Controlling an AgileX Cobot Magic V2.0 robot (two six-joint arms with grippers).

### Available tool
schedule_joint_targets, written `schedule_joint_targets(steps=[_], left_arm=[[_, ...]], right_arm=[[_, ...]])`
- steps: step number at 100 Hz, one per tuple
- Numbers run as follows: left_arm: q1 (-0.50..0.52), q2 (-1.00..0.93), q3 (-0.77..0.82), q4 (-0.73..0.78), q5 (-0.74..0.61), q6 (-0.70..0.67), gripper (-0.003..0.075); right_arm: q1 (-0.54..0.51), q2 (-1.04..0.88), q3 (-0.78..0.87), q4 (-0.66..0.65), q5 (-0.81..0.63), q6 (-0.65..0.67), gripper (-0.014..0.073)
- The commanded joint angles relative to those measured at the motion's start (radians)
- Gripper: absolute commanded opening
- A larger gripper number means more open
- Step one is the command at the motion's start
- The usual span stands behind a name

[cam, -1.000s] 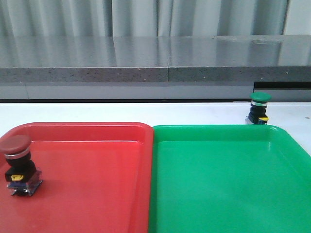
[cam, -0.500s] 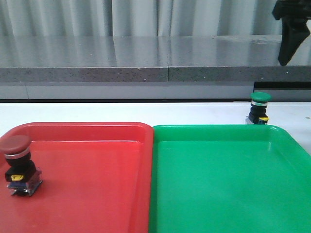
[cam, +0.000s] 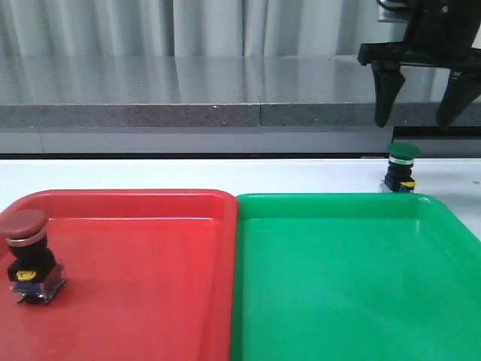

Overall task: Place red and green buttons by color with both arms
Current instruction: 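Lower the right gripper onto the green button and close on it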

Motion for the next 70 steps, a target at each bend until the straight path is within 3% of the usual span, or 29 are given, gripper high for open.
schedule_joint_targets(steps=[1, 53, 61, 70], left_arm=[[0.001, -0.032, 0.011, -0.009, -0.087, -0.009, -0.002], [0.001, -0.032, 0.011, -0.009, -0.087, -0.009, -0.002], [0.001, -0.032, 0.011, -0.009, -0.087, -0.009, -0.002], [0.001, -0.032, 0.011, -0.009, -0.087, -0.009, -0.002]], right_arm=[[-0.001, -0.011, -0.068, 0.008, 0.015, -0.006, 0.0584], [-0.001, 0.091, -0.095, 0.009, 0.037, -0.006, 0.0581], [-0.001, 0.091, -0.095, 0.009, 0.036, -0.006, 0.0526], [-0.001, 0.091, -0.095, 0.009, 0.031, -0.006, 0.0388]])
